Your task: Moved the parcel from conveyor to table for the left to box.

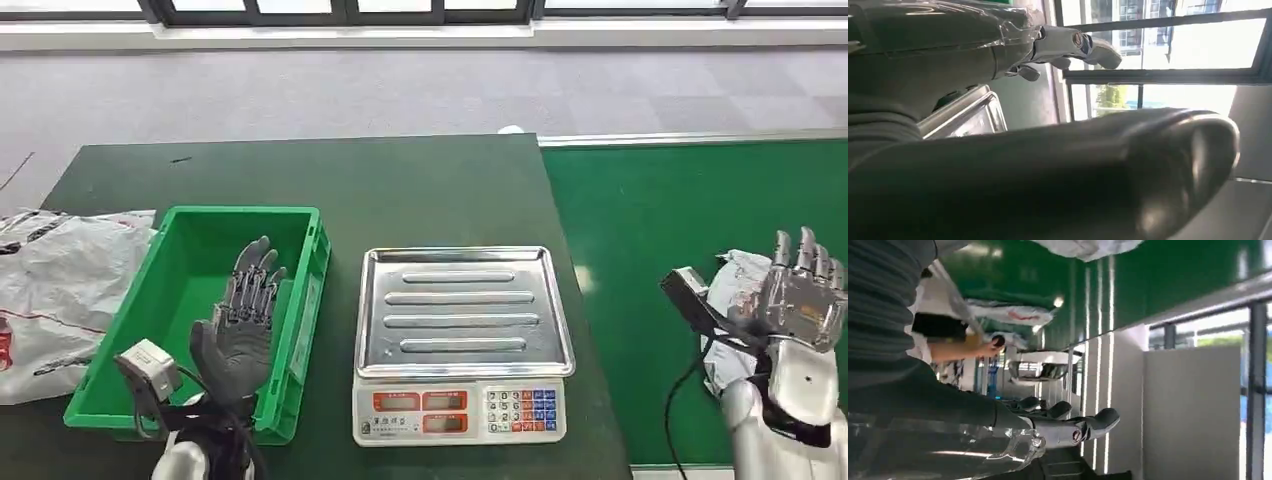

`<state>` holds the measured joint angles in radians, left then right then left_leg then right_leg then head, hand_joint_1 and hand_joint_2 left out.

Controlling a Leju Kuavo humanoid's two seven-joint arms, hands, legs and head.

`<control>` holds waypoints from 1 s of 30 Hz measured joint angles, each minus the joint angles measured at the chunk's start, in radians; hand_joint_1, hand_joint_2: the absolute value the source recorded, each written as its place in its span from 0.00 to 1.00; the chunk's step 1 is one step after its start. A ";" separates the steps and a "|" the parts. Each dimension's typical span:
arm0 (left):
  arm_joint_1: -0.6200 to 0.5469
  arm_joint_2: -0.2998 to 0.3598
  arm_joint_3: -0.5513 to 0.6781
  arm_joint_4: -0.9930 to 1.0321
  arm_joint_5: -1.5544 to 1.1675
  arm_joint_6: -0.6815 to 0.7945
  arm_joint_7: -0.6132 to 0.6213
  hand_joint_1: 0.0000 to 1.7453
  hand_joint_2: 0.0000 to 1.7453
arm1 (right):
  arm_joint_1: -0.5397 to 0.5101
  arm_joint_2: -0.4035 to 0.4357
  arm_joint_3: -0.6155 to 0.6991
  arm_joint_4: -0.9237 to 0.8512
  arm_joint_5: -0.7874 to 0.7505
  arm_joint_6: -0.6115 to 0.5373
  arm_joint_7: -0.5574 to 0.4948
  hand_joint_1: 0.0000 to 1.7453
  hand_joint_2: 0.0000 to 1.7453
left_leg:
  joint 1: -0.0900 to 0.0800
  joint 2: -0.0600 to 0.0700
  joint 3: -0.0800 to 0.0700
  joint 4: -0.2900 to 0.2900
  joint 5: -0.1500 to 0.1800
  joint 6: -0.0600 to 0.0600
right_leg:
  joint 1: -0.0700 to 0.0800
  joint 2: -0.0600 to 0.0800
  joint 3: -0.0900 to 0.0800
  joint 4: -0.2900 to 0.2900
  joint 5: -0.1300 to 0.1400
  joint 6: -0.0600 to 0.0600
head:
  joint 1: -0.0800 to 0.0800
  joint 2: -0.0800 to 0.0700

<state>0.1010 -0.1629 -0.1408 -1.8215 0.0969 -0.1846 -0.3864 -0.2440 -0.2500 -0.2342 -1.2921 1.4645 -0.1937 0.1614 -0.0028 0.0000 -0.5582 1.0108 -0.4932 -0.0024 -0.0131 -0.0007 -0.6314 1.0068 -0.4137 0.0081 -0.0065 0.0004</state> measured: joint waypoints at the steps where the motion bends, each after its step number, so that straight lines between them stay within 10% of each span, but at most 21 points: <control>1: -0.006 0.004 0.000 0.006 0.001 -0.001 0.005 0.00 0.00 | -0.033 -0.026 0.008 0.084 0.000 0.021 0.005 0.00 1.00 | 0.000 -0.002 0.000 0.000 0.001 0.001 | 0.000 -0.002 0.000 0.000 0.000 0.000 | 0.000 0.000; 10: -0.049 0.025 0.000 0.021 -0.122 0.109 -0.057 0.00 0.00 | -0.219 -0.122 0.033 0.600 -0.076 0.110 -0.014 0.00 1.00 | 0.000 -0.006 -0.003 0.000 0.002 -0.001 | 0.000 -0.006 -0.002 0.000 0.000 0.000 | 0.000 0.000; 24: -0.088 0.034 0.000 0.042 -0.125 0.101 -0.053 0.00 0.00 | -0.348 -0.109 0.068 0.867 -0.156 0.360 -0.064 0.00 1.00 | 0.000 -0.006 -0.003 0.000 0.002 0.000 | 0.000 -0.006 -0.002 0.000 0.000 0.000 | 0.000 0.000; 25: -0.090 0.035 0.000 0.046 -0.125 0.099 -0.053 0.00 0.00 | -0.354 -0.107 0.069 0.877 -0.158 0.365 -0.066 0.77 1.00 | 0.000 -0.006 0.000 0.000 0.002 0.000 | 0.000 -0.006 -0.002 0.000 0.000 0.000 | 0.000 0.000; 26: -0.093 0.036 0.000 0.050 -0.125 0.098 -0.053 0.00 0.00 | -0.357 -0.105 0.070 0.884 -0.159 0.374 -0.073 1.00 1.00 | 0.000 -0.006 0.003 0.000 0.002 0.000 | 0.000 -0.006 -0.001 0.000 0.000 0.000 | 0.000 0.000; 30: -0.106 0.040 0.000 0.068 -0.124 0.093 -0.055 0.00 0.00 | -0.361 -0.099 0.104 0.904 -0.162 0.439 -0.160 1.00 1.00 | 0.001 -0.006 0.005 0.000 0.002 -0.001 | 0.002 -0.005 0.001 0.000 0.000 0.000 | 0.000 0.000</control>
<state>-0.0048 -0.1224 -0.1408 -1.7536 -0.0267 -0.0919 -0.4414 -0.6053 -0.3494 -0.1300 -0.3883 1.3023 0.2454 0.0018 -0.0013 -0.0057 -0.5531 1.0111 -0.4916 -0.0036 -0.0113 -0.0058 -0.6303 1.0068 -0.4137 0.0078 -0.0065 0.0004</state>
